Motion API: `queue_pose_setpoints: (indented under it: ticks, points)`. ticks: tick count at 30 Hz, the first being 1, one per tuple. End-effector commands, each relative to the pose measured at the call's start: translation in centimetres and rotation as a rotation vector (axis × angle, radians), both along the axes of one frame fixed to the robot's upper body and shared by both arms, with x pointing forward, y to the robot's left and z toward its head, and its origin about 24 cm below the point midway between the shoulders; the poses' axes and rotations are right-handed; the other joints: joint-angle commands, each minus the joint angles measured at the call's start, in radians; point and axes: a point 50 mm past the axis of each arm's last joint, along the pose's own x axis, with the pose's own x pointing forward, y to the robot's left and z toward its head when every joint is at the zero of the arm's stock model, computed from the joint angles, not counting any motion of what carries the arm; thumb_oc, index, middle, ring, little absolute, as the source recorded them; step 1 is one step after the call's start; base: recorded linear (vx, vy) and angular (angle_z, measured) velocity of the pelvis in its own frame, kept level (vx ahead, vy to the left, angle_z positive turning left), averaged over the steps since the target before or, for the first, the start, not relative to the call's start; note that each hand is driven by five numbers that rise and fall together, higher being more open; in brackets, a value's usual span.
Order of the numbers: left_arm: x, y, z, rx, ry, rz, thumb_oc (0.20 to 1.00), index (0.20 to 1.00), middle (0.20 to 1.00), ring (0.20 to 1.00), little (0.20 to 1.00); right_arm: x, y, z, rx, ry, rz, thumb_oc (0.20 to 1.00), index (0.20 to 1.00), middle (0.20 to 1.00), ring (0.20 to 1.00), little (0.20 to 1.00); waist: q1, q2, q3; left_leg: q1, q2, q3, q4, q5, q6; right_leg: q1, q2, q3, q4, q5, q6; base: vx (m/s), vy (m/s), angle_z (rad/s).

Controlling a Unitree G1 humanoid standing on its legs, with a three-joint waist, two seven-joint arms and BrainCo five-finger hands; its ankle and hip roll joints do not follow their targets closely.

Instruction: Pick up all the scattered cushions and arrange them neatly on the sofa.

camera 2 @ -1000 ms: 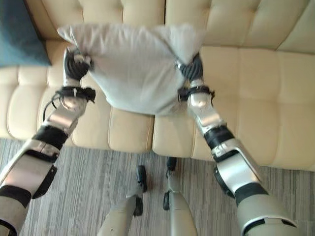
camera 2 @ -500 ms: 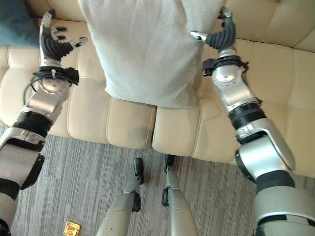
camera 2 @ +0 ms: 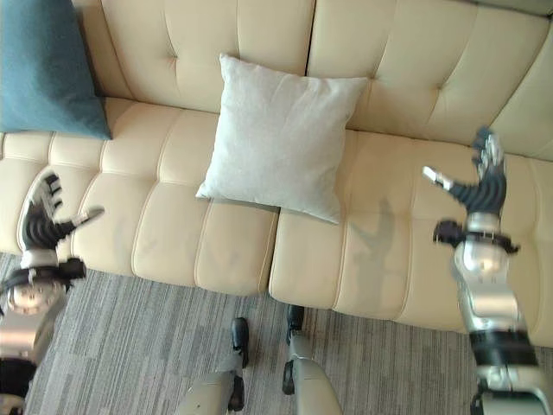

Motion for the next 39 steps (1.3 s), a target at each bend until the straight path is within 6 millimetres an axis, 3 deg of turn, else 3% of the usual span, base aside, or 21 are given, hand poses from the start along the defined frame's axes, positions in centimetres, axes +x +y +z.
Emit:
queue_pose_setpoints:
  ticks: [1, 3, 4, 9, 15, 19, 23, 26, 27, 29, 31, 32, 37, 39]
  points:
    - [-0.8, 0.7, -2.4, 0.049, 0.166, -0.045, 1.000, 1.000, 1.000, 1.000, 1.000, -0.5, 0.1, -2.1, -0.065, 0.120, 0.039, 1.000, 1.000, 1.000, 1.000, 1.000, -0.009, -0.011, -0.106, 0.014, 0.007, -0.026, -0.007, -0.032, -0.049, 0.128, -0.034, -0.039, 0.022, -0.141, 0.097, 0.07, 0.035, -0.03]
    - [-4.5, 1.1, -6.9, 0.023, 0.407, -0.028, 1.000, 1.000, 1.000, 1.000, 1.000, -3.4, -0.6, -7.3, -0.107, 0.379, 0.008, 1.000, 1.000, 1.000, 1.000, 1.000, -0.026, -0.005, -0.122, 0.078, 0.014, -0.016, -0.007, -0.044, -0.044, 0.179, -0.032, -0.035, 0.031, -0.156, 0.098, 0.04, 0.045, -0.01]
    - [-4.5, 1.1, -6.9, 0.023, 0.406, -0.028, 1.000, 1.000, 1.000, 1.000, 1.000, -3.4, -0.6, -7.3, -0.107, 0.378, 0.007, 1.000, 1.000, 1.000, 1.000, 1.000, -0.027, -0.006, -0.122, 0.075, 0.013, -0.016, -0.007, -0.040, -0.043, 0.177, -0.032, -0.035, 0.030, -0.153, 0.097, 0.00, 0.043, -0.02]
    - [-8.8, -0.4, -13.4, 0.015, 0.766, -0.055, 1.000, 1.000, 1.000, 1.000, 1.000, -6.5, -0.3, -14.1, -0.192, 0.735, 0.016, 1.000, 1.000, 1.000, 1.000, 1.000, -0.052, 0.000, -0.155, 0.162, 0.024, 0.007, -0.002, -0.056, -0.041, 0.251, -0.030, -0.019, 0.051, -0.177, 0.092, -0.02, 0.033, -0.14]
    - [-11.2, -2.2, -16.3, 0.036, 0.925, -0.047, 1.000, 1.000, 1.000, 1.000, 1.000, -9.0, 1.3, -18.9, -0.215, 0.993, 0.078, 1.000, 1.000, 1.000, 1.000, 1.000, -0.049, -0.014, -0.172, 0.238, 0.020, 0.026, 0.006, -0.089, -0.028, 0.317, -0.031, 0.000, 0.056, -0.195, 0.092, -0.01, 0.048, -0.22]
    - [-10.9, -2.2, -16.1, 0.053, 0.906, -0.054, 1.000, 1.000, 1.000, 1.000, 1.000, -9.6, 1.5, -19.5, -0.196, 1.024, 0.077, 1.000, 1.000, 1.000, 1.000, 1.000, -0.047, -0.022, -0.163, 0.251, 0.018, 0.030, 0.000, -0.091, -0.024, 0.322, -0.033, 0.016, 0.045, -0.183, 0.096, -0.06, 0.055, -0.17]
    - [-8.4, -0.6, -13.4, 0.141, 0.772, -0.038, 1.000, 1.000, 1.000, 1.000, 1.000, -8.6, 2.7, -19.2, -0.151, 0.957, 0.082, 1.000, 1.000, 1.000, 1.000, 1.000, -0.045, -0.030, -0.113, 0.175, 0.032, 0.042, -0.001, -0.066, -0.012, 0.207, -0.024, 0.052, 0.074, -0.123, 0.121, -0.34, 0.002, -0.29]
    - [-7.2, 0.2, -11.8, 0.157, 0.694, -0.008, 1.000, 1.000, 1.000, 1.000, 1.000, -8.0, 3.8, -19.4, -0.111, 0.932, 0.094, 1.000, 1.000, 1.000, 1.000, 1.000, -0.013, -0.020, -0.092, 0.116, 0.057, 0.051, 0.023, -0.036, -0.002, 0.199, -0.031, 0.031, 0.228, -0.205, 0.108, -0.40, -0.063, -0.71]
    - [-7.2, 0.3, -11.8, 0.132, 0.675, 0.016, 1.000, 1.000, 1.000, 1.000, 1.000, -7.9, 4.0, -19.5, -0.097, 0.922, 0.090, 1.000, 1.000, 1.000, 1.000, 1.000, 0.004, -0.010, -0.097, 0.106, 0.067, 0.051, 0.019, -0.015, -0.001, 0.239, -0.045, 0.031, 0.339, -0.244, 0.102, -0.27, -0.073, -0.41]
    - [-7.3, 0.2, -11.9, 0.116, 0.674, 0.022, 1.000, 1.000, 1.000, 1.000, 1.000, -7.9, 4.1, -19.4, -0.095, 0.916, 0.087, 1.000, 1.000, 1.000, 1.000, 1.000, 0.011, -0.013, -0.102, 0.099, 0.066, 0.048, 0.019, -0.004, -0.004, 0.259, -0.052, 0.040, 0.377, -0.237, 0.106, -0.17, -0.108, -0.08]
    - [-7.2, -0.3, -12.0, 0.096, 0.664, 0.021, 1.000, 1.000, 1.000, 1.000, 1.000, -7.9, 4.1, -19.3, -0.098, 0.909, 0.080, 1.000, 1.000, 1.000, 1.000, 1.000, 0.033, -0.027, -0.109, 0.076, 0.072, 0.046, 0.021, 0.020, -0.019, 0.334, -0.050, 0.043, 0.288, -0.288, 0.100, -0.20, -0.235, 0.05]
    - [-6.8, -0.6, -12.1, 0.085, 0.653, 0.022, 1.000, 1.000, 1.000, 1.000, 1.000, -7.6, 4.0, -19.2, -0.098, 0.903, 0.074, 1.000, 1.000, 1.000, 1.000, 1.000, 0.045, -0.033, -0.110, 0.031, 0.088, 0.044, 0.034, 0.057, -0.040, 0.358, -0.033, 0.035, 0.223, -0.329, 0.082, -0.19, -0.231, -0.10]
    - [-5.7, -1.6, -11.9, 0.069, 0.620, 0.001, 1.000, 1.000, 1.000, 1.000, 1.000, -7.6, 2.9, -18.6, -0.100, 0.882, 0.023, 1.000, 1.000, 1.000, 1.000, 1.000, 0.036, -0.010, -0.084, -0.051, 0.118, 0.023, 0.054, 0.131, -0.085, 0.351, 0.009, 0.012, 0.152, -0.335, 0.051, -0.23, -0.186, 0.12]
    - [-5.2, -1.9, -11.8, 0.059, 0.597, -0.003, 1.000, 1.000, 1.000, 1.000, 1.000, -7.4, 2.5, -18.3, -0.094, 0.872, -0.003, 1.000, 1.000, 1.000, 1.000, 1.000, 0.029, -0.012, -0.069, -0.051, 0.104, 0.014, 0.079, 0.103, -0.078, 0.330, 0.002, -0.004, 0.160, -0.318, 0.049, -0.30, -0.095, 0.20]
